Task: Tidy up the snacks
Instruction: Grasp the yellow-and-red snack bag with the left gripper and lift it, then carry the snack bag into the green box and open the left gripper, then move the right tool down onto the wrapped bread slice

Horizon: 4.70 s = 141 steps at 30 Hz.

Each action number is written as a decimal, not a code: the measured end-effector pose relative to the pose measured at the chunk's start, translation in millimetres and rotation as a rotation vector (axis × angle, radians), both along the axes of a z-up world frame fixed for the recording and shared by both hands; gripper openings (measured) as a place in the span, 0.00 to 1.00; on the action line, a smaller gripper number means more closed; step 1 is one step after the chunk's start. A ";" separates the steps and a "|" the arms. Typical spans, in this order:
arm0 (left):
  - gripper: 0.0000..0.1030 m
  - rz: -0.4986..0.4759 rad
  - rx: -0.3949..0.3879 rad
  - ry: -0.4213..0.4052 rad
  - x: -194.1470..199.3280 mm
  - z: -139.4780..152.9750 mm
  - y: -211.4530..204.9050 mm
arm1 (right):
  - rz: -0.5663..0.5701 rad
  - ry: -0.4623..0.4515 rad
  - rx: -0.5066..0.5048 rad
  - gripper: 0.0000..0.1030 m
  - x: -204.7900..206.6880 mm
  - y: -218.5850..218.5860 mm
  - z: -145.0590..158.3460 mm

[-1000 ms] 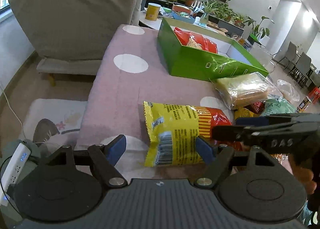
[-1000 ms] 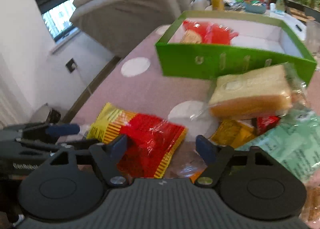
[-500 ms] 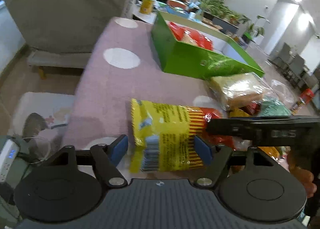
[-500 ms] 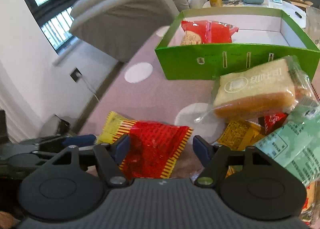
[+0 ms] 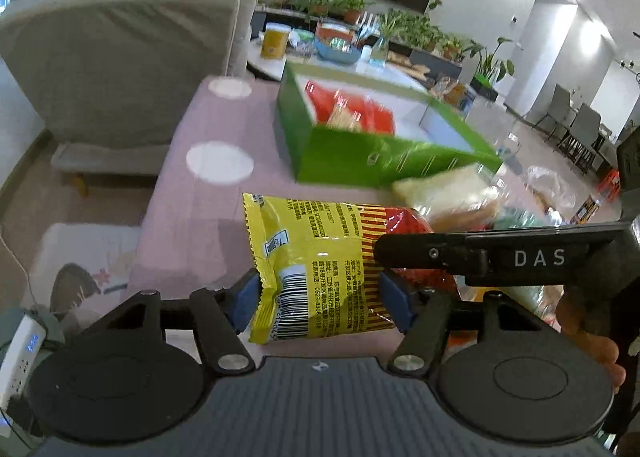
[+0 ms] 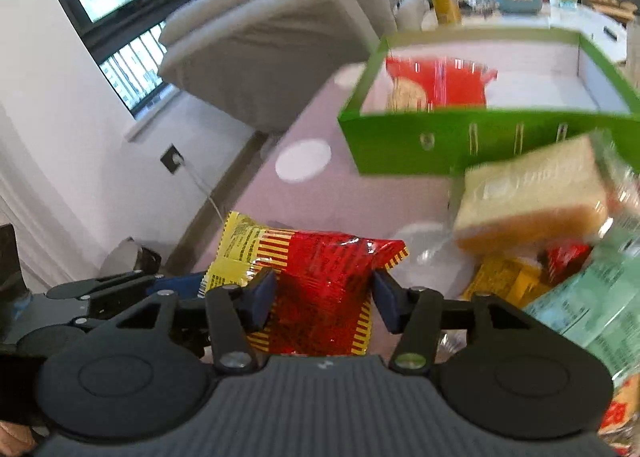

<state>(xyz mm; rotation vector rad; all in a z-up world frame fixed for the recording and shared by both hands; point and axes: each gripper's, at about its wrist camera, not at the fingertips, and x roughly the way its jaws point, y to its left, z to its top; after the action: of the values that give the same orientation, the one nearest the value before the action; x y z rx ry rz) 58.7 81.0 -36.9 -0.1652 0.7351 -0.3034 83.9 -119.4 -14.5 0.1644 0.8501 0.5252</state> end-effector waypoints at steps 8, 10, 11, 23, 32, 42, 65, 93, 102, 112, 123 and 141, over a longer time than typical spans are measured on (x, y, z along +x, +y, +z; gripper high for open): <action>0.59 -0.052 0.015 -0.093 17.7 37.7 -33.4 | -0.047 -0.130 0.039 0.57 9.6 -32.6 33.6; 0.59 -0.070 0.024 -0.107 24.9 42.5 -46.5 | -0.065 -0.148 0.039 0.57 12.2 -40.9 37.3; 0.59 -0.079 0.025 -0.111 29.1 44.0 -52.7 | -0.075 -0.158 0.039 0.57 14.4 -46.8 39.3; 0.59 -0.152 0.050 -0.125 80.5 52.4 -119.5 | -0.162 -0.214 0.070 0.57 50.3 -101.1 40.5; 0.59 -0.161 0.075 -0.109 120.3 44.4 -149.1 | -0.182 -0.241 0.060 0.57 85.9 -123.0 32.5; 0.59 -0.139 0.082 -0.080 163.2 26.3 -171.6 | -0.153 -0.265 0.035 0.57 129.6 -143.4 18.4; 0.67 -0.146 0.152 -0.082 141.7 24.0 -172.8 | -0.180 -0.252 0.008 0.57 105.1 -155.1 21.4; 0.73 0.037 0.098 -0.015 75.5 1.5 -67.7 | -0.046 -0.079 -0.214 0.52 77.4 -61.3 -10.3; 0.73 0.106 0.068 0.042 80.0 -21.3 -32.8 | -0.008 -0.073 -0.216 0.53 79.3 -26.7 -21.3; 0.74 0.031 0.000 0.037 83.2 -23.2 -42.2 | -0.142 0.041 -0.152 0.64 73.2 -60.5 -16.5; 0.74 -0.003 0.012 0.065 88.0 -30.1 -57.1 | -0.158 0.108 -0.149 0.74 77.9 -52.1 -26.7; 0.71 -0.075 0.056 0.046 82.1 -30.1 -72.6 | -0.092 0.068 -0.141 0.68 72.7 -27.9 -29.8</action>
<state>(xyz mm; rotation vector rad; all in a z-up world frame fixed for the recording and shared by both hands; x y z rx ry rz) 140.8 8.4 -67.0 -0.0922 0.7952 -0.3512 156.5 -147.3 -44.3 0.0915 0.9378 0.3741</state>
